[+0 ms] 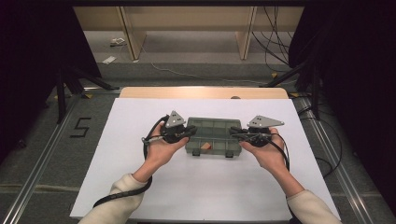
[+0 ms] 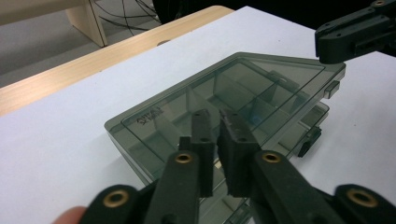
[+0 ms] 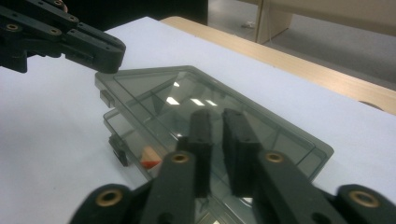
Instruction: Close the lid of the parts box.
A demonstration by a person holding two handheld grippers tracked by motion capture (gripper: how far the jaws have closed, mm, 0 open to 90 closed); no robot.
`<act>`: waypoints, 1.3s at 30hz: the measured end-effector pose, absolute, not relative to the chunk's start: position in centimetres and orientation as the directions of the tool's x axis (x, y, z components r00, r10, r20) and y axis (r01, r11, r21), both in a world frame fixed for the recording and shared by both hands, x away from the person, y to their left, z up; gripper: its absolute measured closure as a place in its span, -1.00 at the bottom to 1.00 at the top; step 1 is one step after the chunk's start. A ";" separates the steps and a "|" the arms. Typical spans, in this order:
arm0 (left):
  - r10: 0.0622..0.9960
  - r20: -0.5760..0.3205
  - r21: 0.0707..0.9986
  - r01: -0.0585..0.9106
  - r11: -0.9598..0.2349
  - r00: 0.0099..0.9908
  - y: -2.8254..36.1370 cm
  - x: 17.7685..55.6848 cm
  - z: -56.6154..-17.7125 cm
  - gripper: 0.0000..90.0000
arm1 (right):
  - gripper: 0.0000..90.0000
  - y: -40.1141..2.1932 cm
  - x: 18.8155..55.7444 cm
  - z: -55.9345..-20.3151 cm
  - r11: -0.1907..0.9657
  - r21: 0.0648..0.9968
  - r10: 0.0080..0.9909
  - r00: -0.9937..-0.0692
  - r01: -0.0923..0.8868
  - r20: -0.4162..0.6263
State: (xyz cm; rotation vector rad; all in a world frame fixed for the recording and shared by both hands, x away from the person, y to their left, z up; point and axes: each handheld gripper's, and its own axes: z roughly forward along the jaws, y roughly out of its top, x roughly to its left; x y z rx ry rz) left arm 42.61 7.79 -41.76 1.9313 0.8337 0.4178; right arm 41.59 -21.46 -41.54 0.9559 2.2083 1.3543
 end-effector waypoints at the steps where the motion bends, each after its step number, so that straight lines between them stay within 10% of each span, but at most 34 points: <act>1: 0.704 -0.055 0.869 0.382 -0.316 0.708 7.7 42.6 -41.8 0.91 | 0.95 -21.4 41.6 -41.6 0.306 0.884 0.716 -0.697 0.352 0.029; 39: 0.680 -0.068 0.822 0.428 -0.377 0.730 7.2 42.3 -42.7 0.99 | 1.00 -21.2 41.5 -43.1 0.378 0.825 0.708 -0.706 0.420 0.035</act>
